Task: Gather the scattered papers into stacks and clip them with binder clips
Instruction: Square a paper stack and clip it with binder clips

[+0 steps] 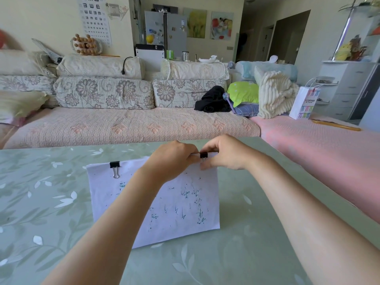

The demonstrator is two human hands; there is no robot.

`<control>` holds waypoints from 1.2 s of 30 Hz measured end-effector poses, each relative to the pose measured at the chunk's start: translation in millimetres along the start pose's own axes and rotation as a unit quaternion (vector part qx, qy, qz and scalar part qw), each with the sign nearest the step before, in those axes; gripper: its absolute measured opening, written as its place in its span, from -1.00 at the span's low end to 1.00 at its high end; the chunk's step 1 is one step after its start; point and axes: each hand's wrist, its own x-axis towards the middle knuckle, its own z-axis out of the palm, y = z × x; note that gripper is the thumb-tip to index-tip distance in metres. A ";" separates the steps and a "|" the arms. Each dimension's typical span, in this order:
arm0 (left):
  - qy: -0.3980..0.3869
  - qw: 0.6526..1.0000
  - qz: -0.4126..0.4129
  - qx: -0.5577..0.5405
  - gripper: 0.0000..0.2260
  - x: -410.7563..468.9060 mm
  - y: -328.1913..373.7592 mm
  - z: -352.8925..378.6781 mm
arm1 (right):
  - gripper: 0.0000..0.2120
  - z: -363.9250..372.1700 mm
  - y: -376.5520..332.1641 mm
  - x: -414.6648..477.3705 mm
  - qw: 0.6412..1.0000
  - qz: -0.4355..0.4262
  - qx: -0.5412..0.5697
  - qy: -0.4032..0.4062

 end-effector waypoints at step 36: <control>-0.142 0.771 -0.496 -0.373 -0.87 -118.7 -129.7 48.0 | -0.90 155.6 11.5 25.4 0.944 0.258 0.198 0.048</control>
